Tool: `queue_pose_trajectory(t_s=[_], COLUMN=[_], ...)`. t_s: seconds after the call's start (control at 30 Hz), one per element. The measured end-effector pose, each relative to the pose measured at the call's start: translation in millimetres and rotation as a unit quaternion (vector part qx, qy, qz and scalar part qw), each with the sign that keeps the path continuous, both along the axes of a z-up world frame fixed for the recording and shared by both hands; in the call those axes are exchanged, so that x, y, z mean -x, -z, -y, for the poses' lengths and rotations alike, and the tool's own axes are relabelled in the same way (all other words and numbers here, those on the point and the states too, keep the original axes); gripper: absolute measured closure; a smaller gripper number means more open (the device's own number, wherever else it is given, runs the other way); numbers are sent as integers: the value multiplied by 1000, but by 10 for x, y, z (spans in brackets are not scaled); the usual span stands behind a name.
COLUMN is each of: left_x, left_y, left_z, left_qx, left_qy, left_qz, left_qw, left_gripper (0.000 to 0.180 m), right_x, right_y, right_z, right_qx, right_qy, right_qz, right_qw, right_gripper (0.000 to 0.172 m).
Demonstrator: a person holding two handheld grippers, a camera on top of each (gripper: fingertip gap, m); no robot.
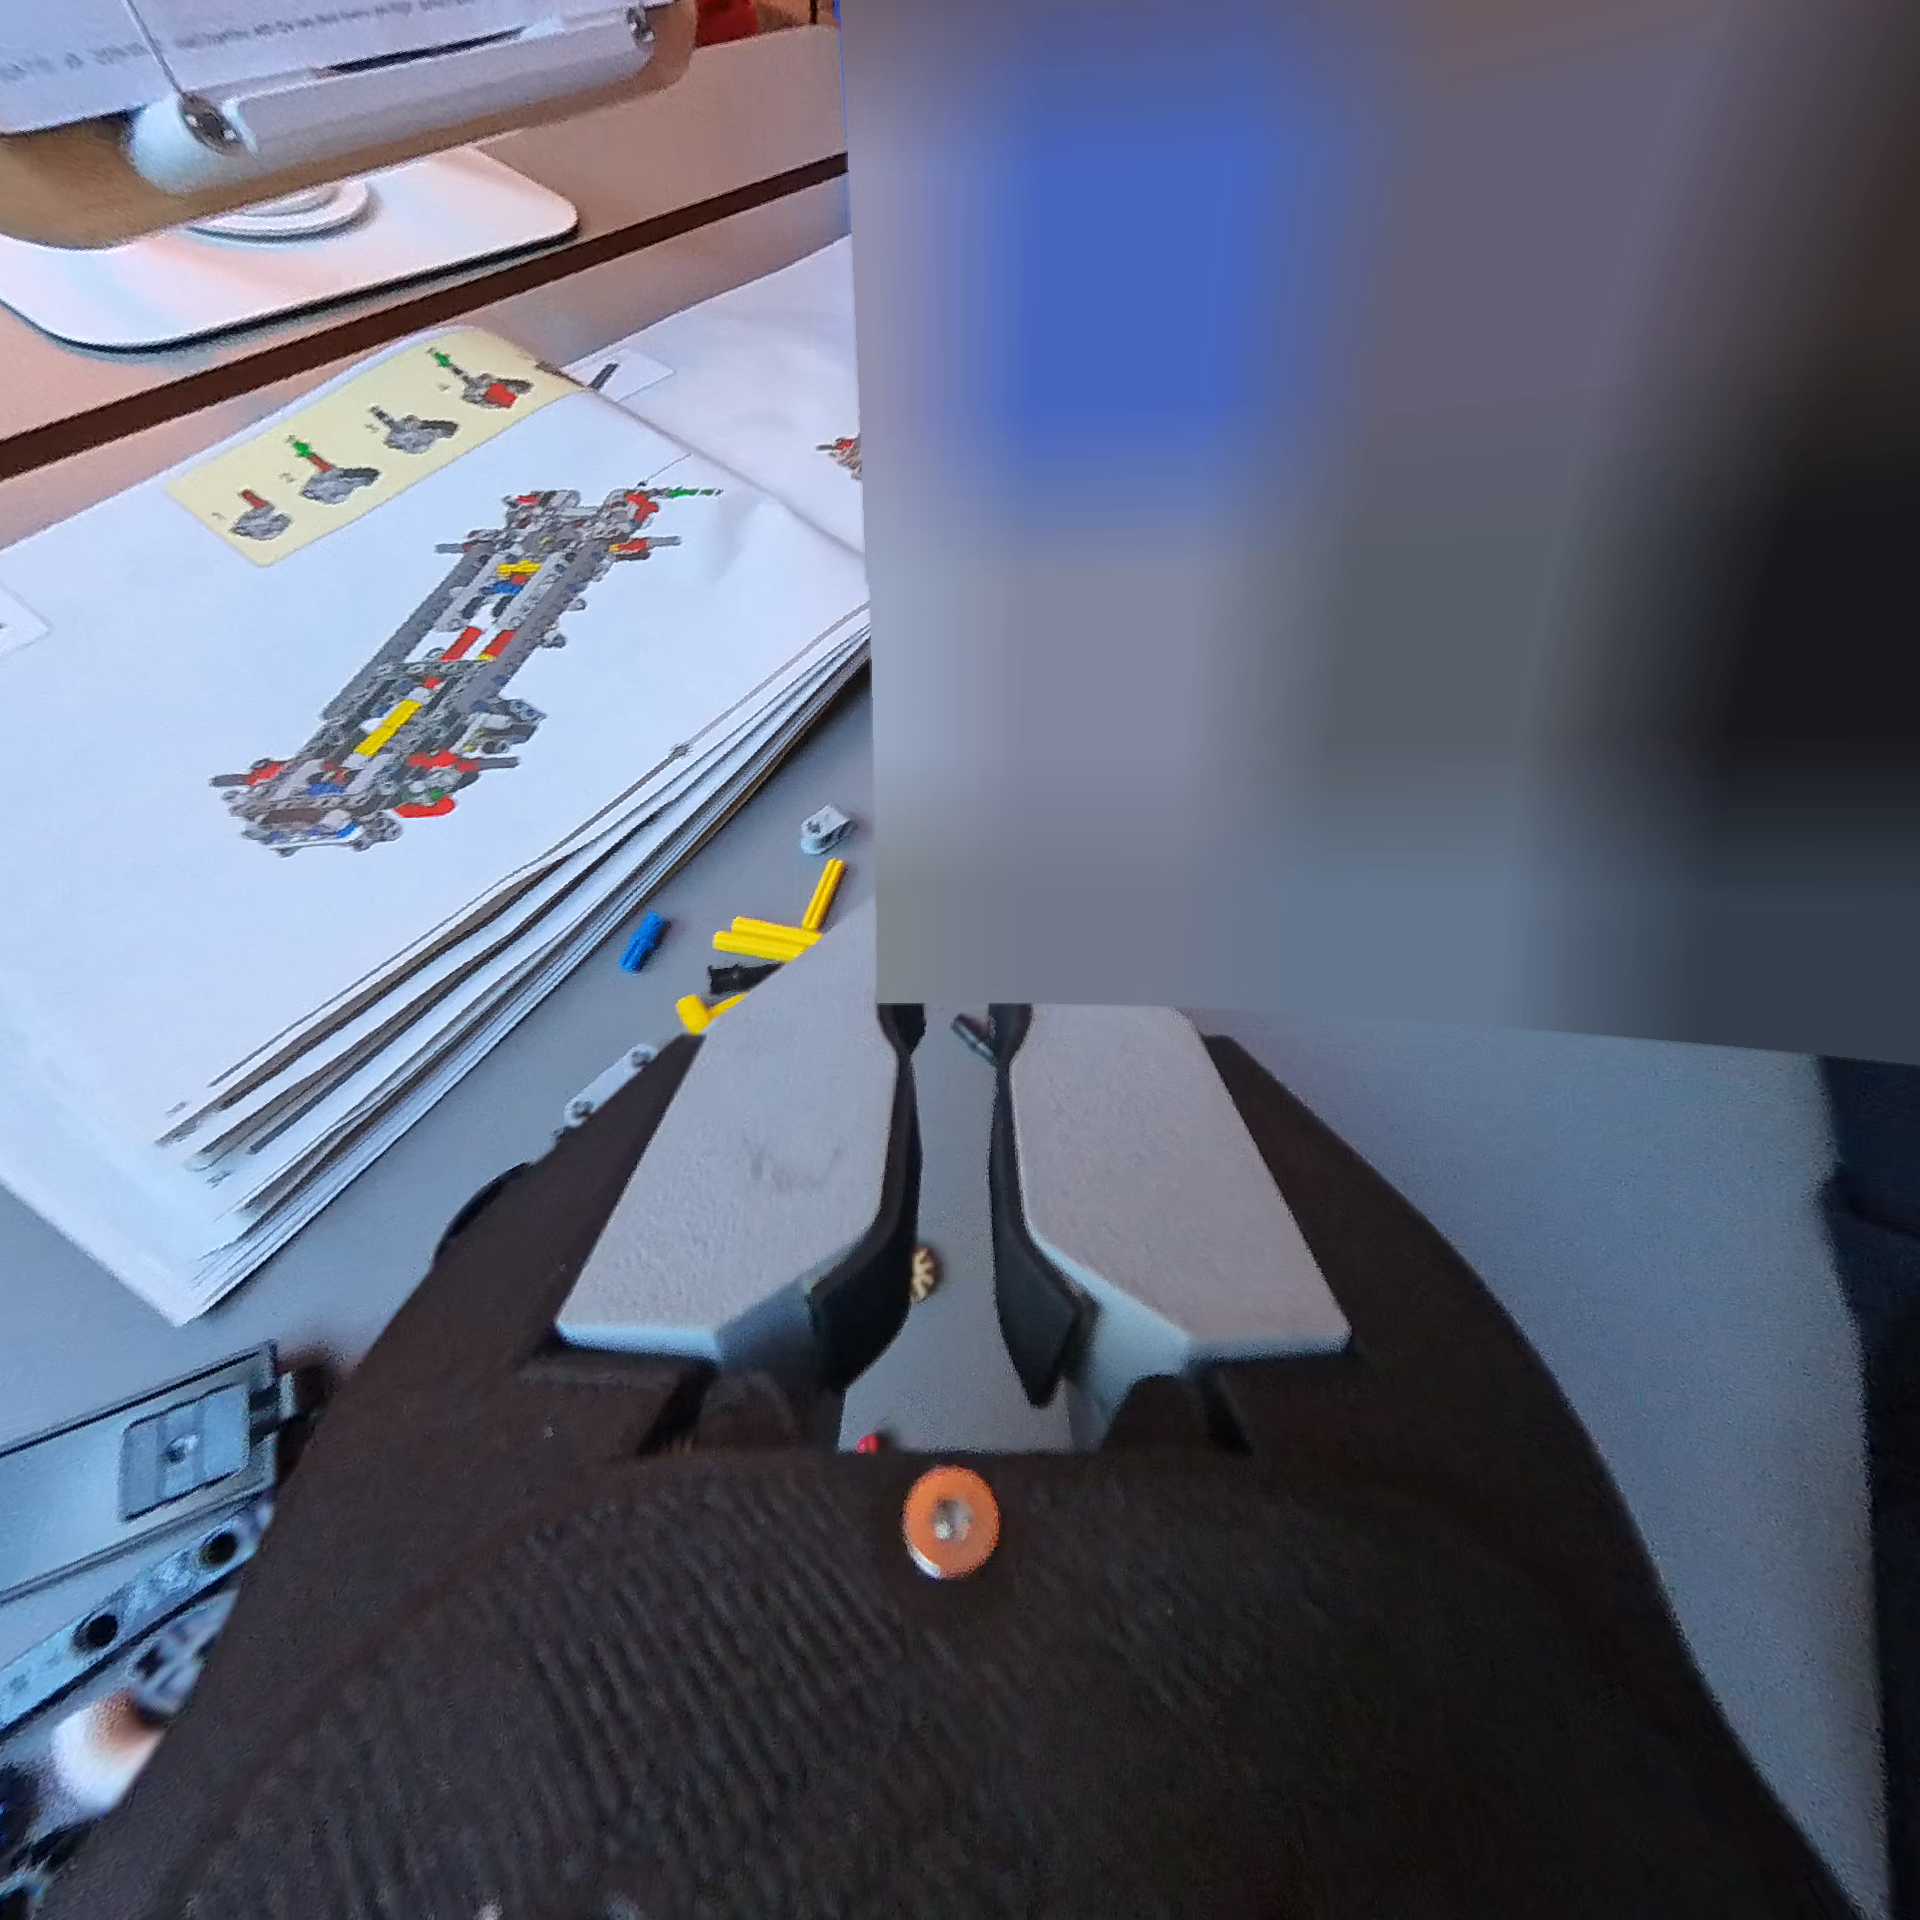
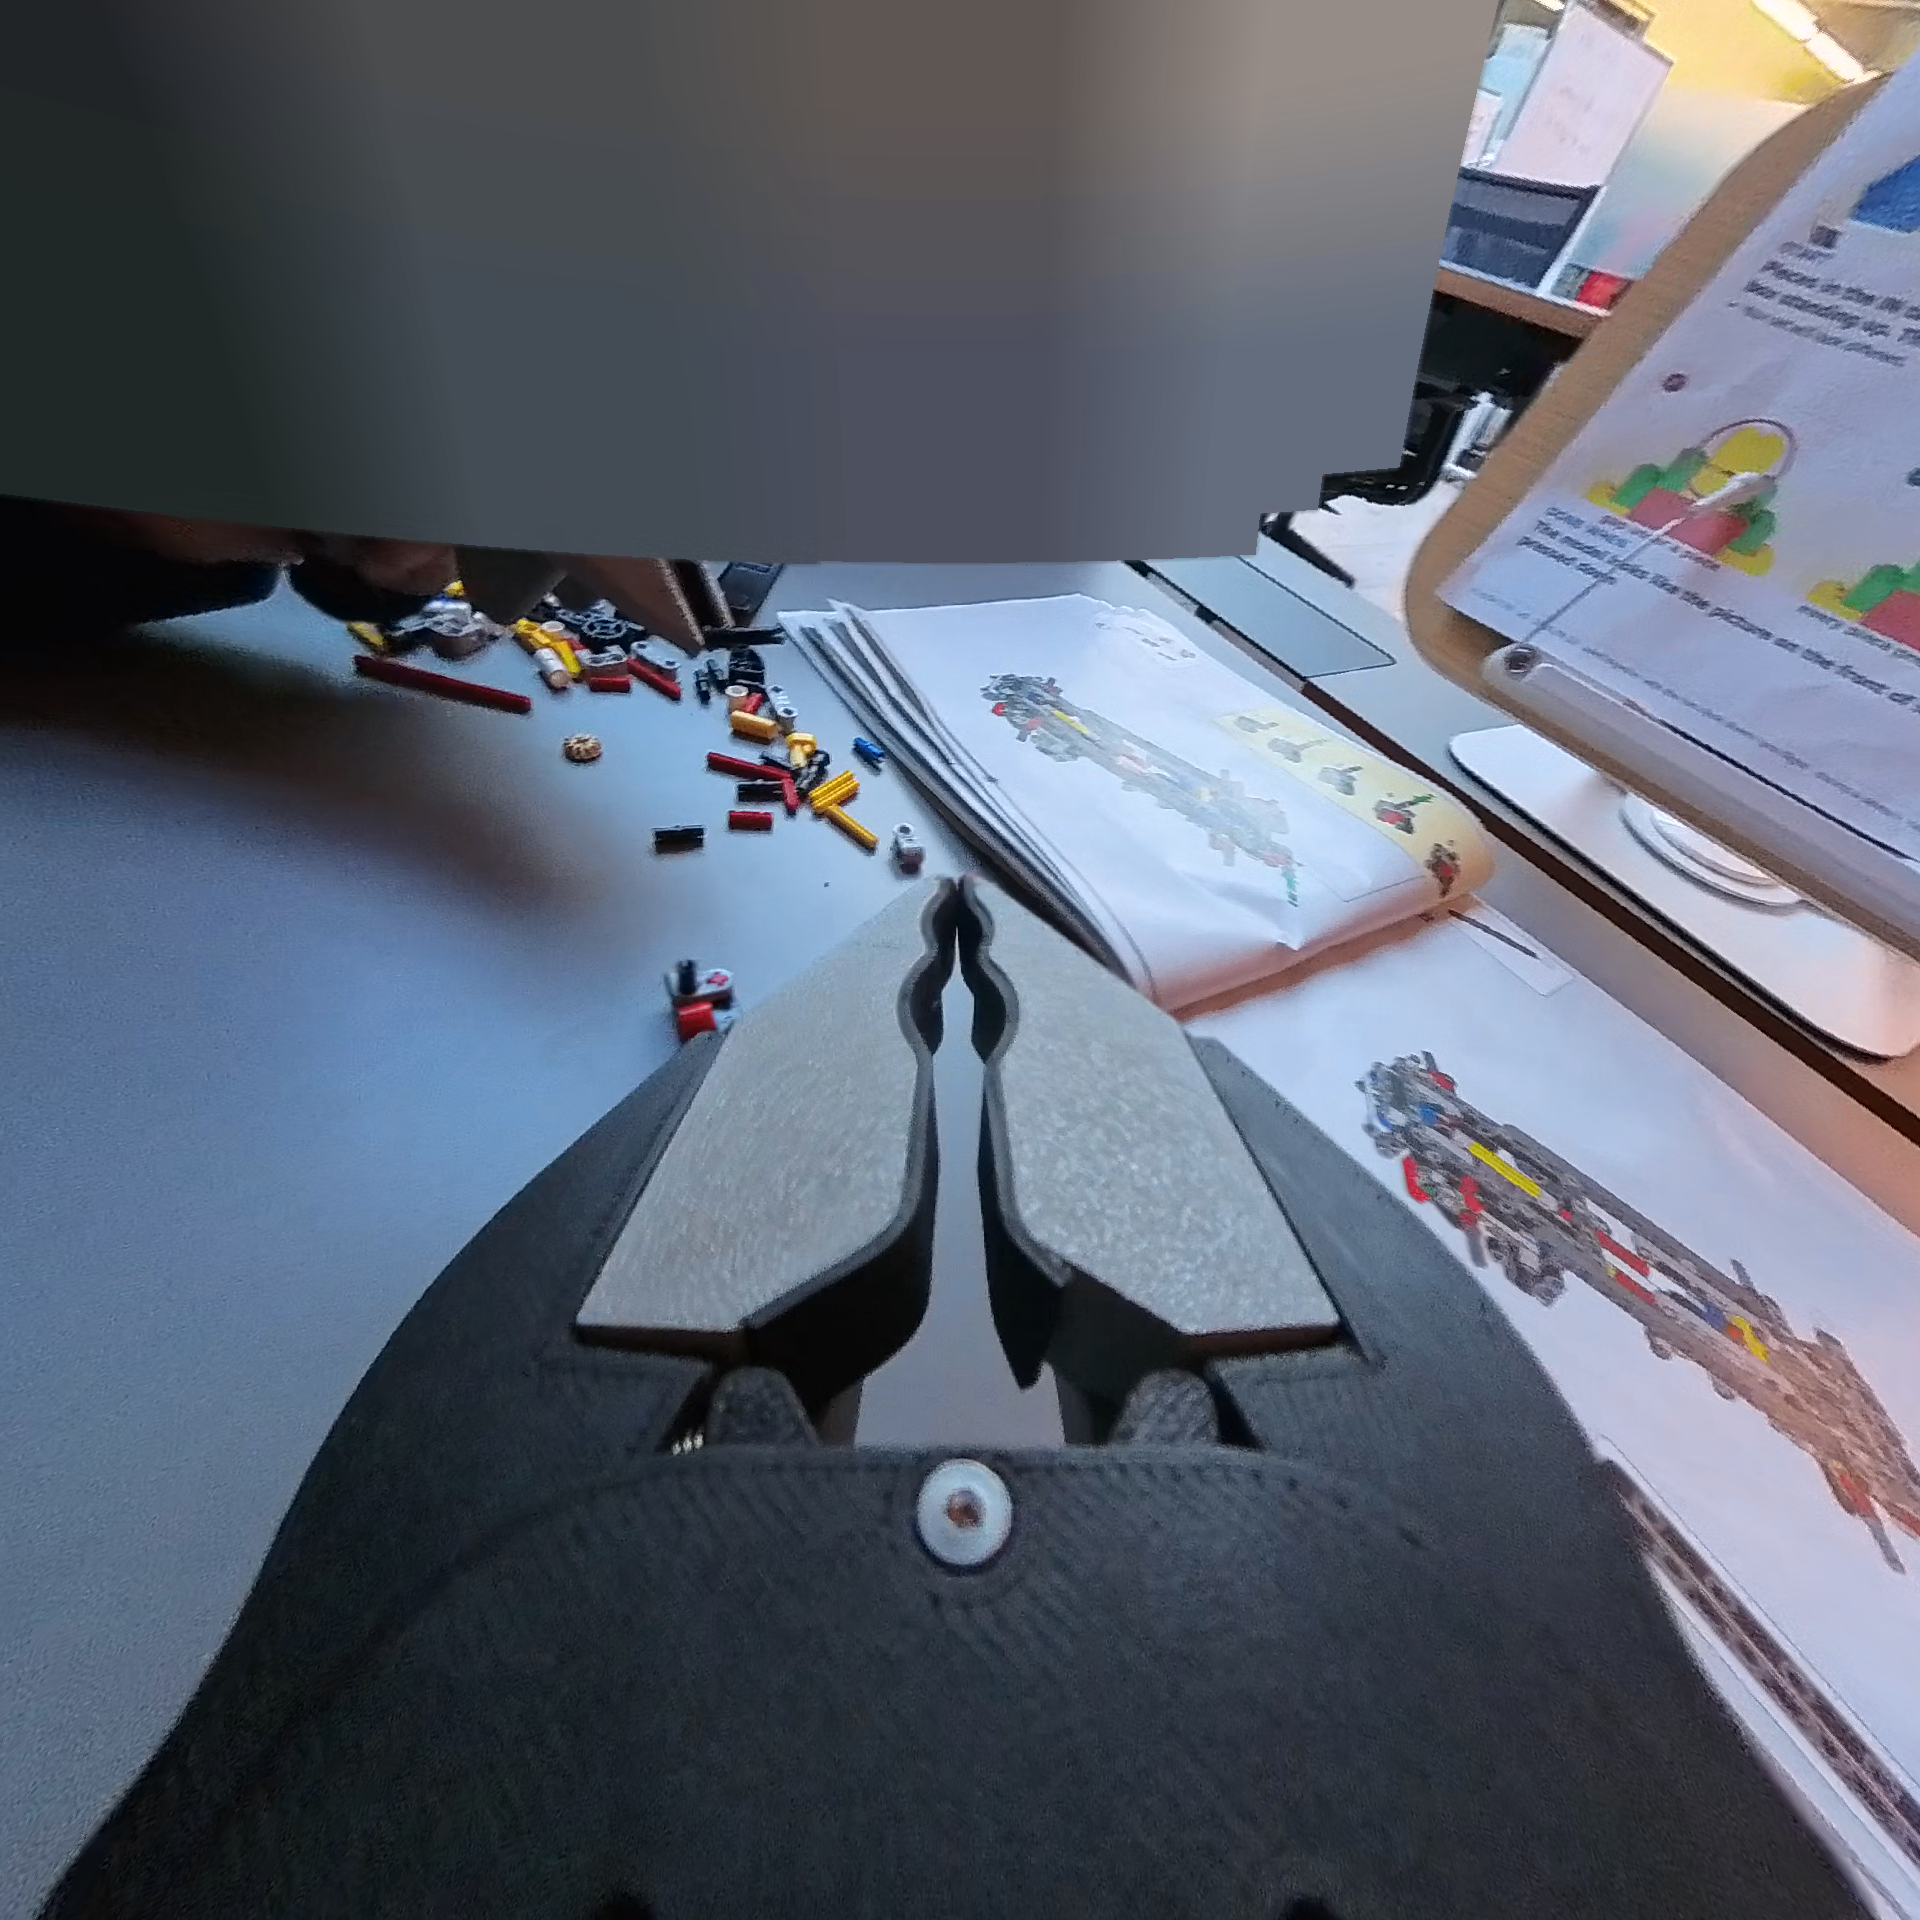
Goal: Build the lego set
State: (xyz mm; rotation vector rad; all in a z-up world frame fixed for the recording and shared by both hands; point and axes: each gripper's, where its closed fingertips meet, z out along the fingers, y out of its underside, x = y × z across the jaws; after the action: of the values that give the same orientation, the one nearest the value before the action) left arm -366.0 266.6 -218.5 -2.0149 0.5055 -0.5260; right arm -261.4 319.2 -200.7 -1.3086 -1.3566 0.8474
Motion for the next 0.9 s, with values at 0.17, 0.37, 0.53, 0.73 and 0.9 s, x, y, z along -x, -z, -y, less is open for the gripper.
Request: queue_pose_trajectory(t_s=[0.17,0.37,0.53,0.73,0.9], left_x=[-206,-474,-912,-1104,-1122], left_y=[-91,-106,-394,-461,-436], left_z=[0,-69,-20,5,0], left_qx=[17,37,60,89,100], left_qy=[28,40,104,133,133], left_qz=[89,145,306,386,404], left_qw=[996,988,944,909,899], left_gripper=[175,176,175,175,176], right_x=[105,122,89,64,48], right_y=[206,155,17,-105,-229], right_z=[216,357,371,424,440], right_qx=[6,-56,-113,-147,-184], right_qy=[-42,-49,-25,-18,-2], right_qz=[59,64,50,29,4], right_qw=[997,995,992,989,983], right_gripper=[154,154,152,151,150])
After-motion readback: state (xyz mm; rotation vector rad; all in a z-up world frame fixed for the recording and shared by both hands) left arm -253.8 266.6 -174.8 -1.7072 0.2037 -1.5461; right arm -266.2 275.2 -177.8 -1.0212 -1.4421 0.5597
